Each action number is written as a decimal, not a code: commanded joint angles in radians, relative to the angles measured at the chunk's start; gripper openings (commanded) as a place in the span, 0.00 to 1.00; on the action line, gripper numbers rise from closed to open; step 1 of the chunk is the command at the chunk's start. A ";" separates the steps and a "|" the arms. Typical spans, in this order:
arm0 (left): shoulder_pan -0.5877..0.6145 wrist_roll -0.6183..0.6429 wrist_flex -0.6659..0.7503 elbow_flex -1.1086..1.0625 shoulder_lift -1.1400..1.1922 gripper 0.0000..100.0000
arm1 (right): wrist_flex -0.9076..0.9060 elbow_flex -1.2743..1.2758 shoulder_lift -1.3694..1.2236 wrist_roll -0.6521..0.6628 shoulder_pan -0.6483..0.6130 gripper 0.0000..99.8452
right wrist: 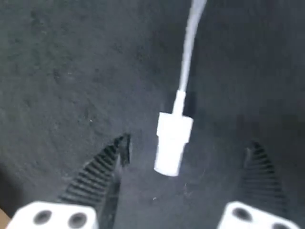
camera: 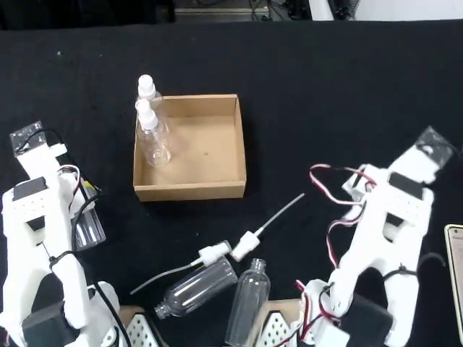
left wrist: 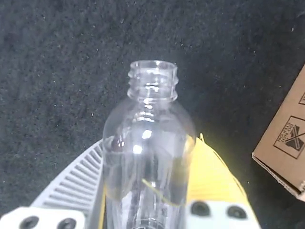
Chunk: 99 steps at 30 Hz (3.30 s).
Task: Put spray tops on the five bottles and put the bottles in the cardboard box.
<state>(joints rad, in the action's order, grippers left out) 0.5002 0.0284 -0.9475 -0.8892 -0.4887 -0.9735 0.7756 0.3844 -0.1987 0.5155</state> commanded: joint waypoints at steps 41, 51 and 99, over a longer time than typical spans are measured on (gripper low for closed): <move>0.002 0.000 0.015 0.013 -0.031 0.08 | 0.003 -0.171 -0.351 1.691 0.092 0.09; 0.002 0.000 0.015 0.012 -0.031 0.08 | 0.000 -0.213 -0.315 0.807 0.236 0.09; 0.007 -0.002 0.009 0.010 -0.038 0.08 | 0.021 -0.044 -0.332 1.513 0.199 0.01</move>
<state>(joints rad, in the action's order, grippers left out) 0.5002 0.0284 -0.9475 -0.8892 -0.4887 -0.9521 0.7265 0.0084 1.3019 0.7242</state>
